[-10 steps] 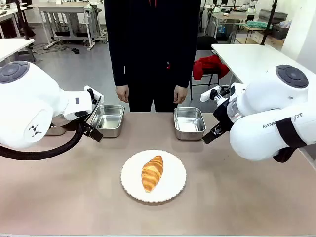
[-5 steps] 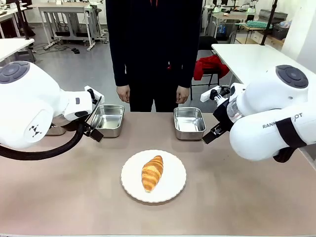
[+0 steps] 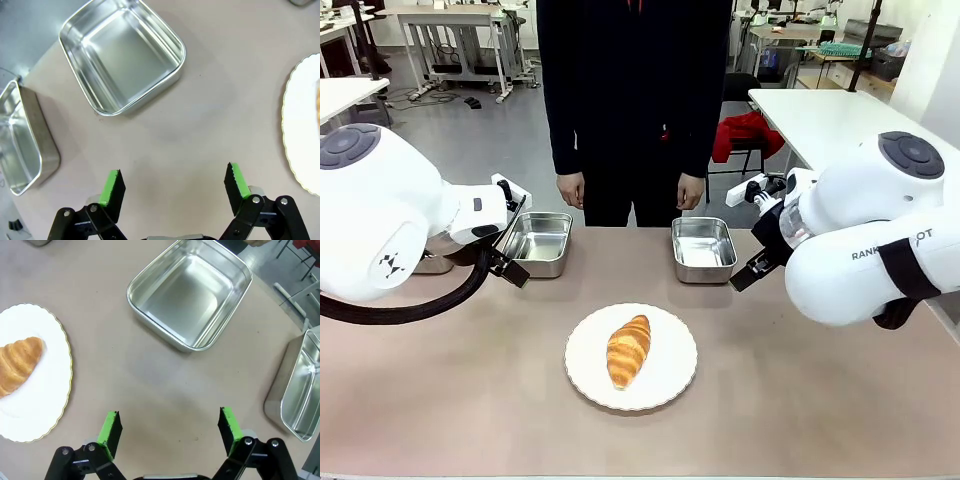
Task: Place the bread in the container.
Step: Place the Butter Roll into the Airtight Container indicated by the human.
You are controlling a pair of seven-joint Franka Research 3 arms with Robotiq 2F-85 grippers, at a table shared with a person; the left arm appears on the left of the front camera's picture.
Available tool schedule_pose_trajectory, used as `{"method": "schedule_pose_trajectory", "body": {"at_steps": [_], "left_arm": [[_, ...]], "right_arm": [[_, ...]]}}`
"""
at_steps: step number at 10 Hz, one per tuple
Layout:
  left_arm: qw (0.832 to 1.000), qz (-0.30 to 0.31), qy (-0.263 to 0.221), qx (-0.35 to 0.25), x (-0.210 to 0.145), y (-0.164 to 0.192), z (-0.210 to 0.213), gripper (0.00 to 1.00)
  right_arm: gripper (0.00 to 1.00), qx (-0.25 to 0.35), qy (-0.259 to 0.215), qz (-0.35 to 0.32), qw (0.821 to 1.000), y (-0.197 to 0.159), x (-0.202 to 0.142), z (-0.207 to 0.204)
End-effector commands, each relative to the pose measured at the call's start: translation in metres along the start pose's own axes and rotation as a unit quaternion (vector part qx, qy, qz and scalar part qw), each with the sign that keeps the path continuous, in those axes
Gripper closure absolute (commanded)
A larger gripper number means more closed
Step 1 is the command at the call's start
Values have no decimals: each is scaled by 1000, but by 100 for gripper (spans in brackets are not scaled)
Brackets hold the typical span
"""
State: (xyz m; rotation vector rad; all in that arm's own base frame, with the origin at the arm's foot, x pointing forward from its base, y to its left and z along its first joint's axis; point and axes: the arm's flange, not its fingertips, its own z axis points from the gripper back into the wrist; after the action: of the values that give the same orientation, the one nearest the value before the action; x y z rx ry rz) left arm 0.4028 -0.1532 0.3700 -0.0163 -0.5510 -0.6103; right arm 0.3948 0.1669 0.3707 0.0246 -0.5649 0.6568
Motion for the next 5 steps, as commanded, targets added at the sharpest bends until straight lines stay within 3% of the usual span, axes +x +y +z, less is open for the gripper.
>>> {"method": "schedule_pose_trajectory", "body": {"at_steps": [1, 3, 5], "left_arm": [[1000, 0, 0, 0, 0, 0, 0, 0], [999, 6, -10, -33, 35, 50, 47, 0], [995, -23, 0, -93, 60, 111, 96, 0]], "right_arm": [[0, 0, 0, 0, 1000, 0, 0, 0], [0, 5, -22, 1, 1000, -38, 48, 55], [0, 35, -43, -4, 998, -84, 58, 113]]}}
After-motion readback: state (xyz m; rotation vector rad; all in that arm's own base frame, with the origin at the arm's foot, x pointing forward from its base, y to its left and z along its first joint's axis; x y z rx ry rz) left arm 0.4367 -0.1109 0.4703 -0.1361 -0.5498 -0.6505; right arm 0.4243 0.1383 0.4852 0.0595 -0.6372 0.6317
